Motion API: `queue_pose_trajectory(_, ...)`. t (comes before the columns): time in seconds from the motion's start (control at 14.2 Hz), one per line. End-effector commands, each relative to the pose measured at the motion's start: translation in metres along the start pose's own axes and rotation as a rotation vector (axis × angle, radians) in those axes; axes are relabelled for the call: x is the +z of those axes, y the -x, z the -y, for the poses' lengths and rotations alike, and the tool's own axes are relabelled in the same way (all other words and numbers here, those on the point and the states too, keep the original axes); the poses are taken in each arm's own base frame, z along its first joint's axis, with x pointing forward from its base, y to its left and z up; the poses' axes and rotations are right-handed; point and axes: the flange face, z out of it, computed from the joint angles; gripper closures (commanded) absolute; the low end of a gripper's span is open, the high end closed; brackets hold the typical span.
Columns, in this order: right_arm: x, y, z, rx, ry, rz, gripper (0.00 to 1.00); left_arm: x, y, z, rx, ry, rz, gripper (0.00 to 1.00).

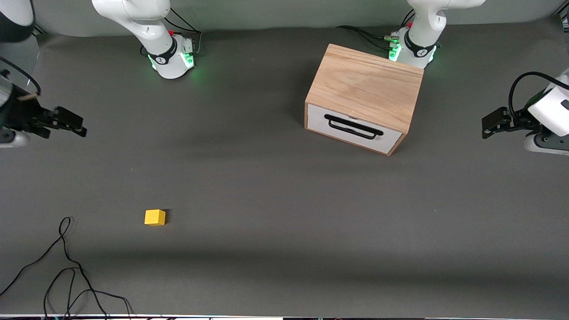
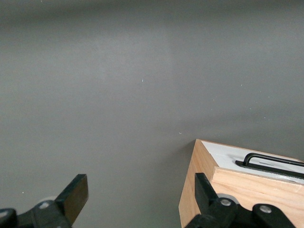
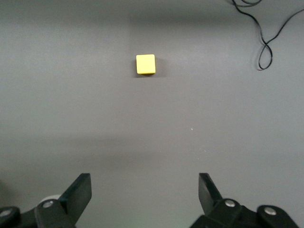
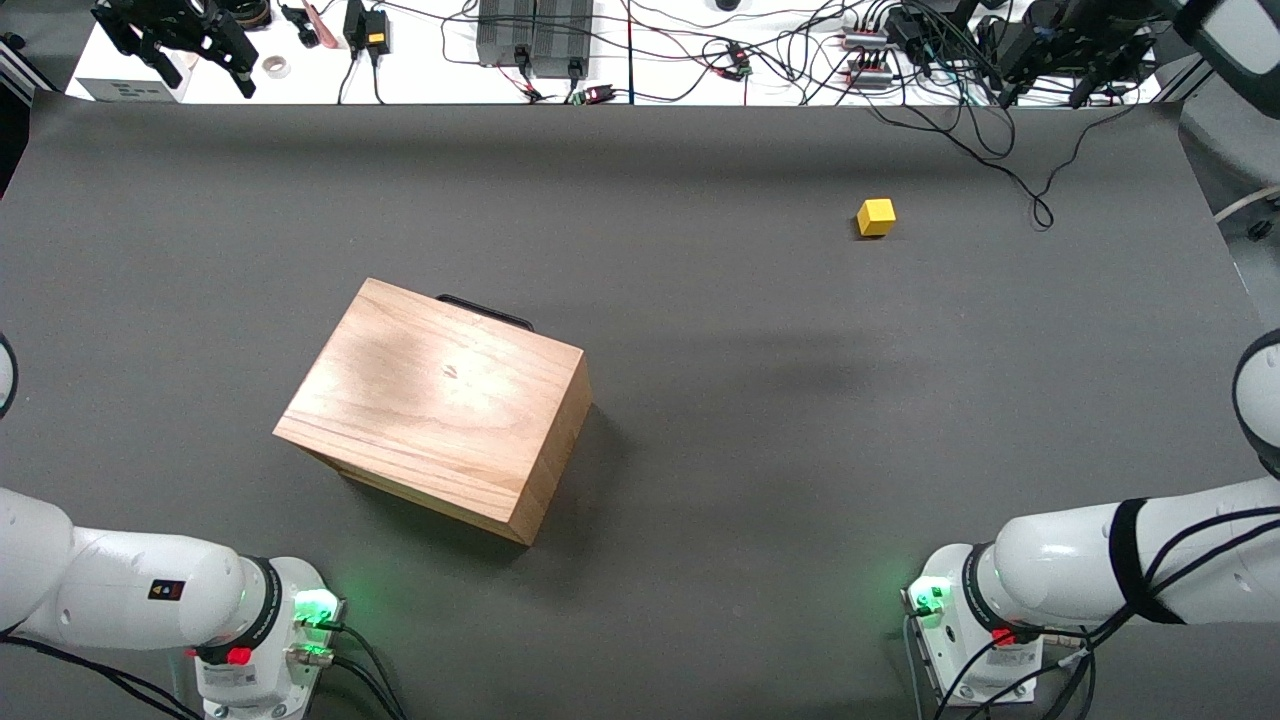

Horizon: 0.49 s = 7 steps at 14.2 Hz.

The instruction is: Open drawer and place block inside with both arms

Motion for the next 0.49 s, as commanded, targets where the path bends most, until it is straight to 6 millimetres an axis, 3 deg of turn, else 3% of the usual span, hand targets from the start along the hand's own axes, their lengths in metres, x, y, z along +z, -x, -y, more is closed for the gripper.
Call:
queue_pose_trajectory(0.0,-0.0043,-0.0127,0.0072,0.022,-0.025,-0.009,0.00,-0.0014,0.0038,0.0031,0.010,-0.002,0.008,0.00)
queue_pose_trajectory(0.42,-0.0024,-0.0162,0.0107,0.030,-0.028,-0.021,0.00,-0.0035,0.0041,0.0065,0.024,-0.002,0.004,0.00)
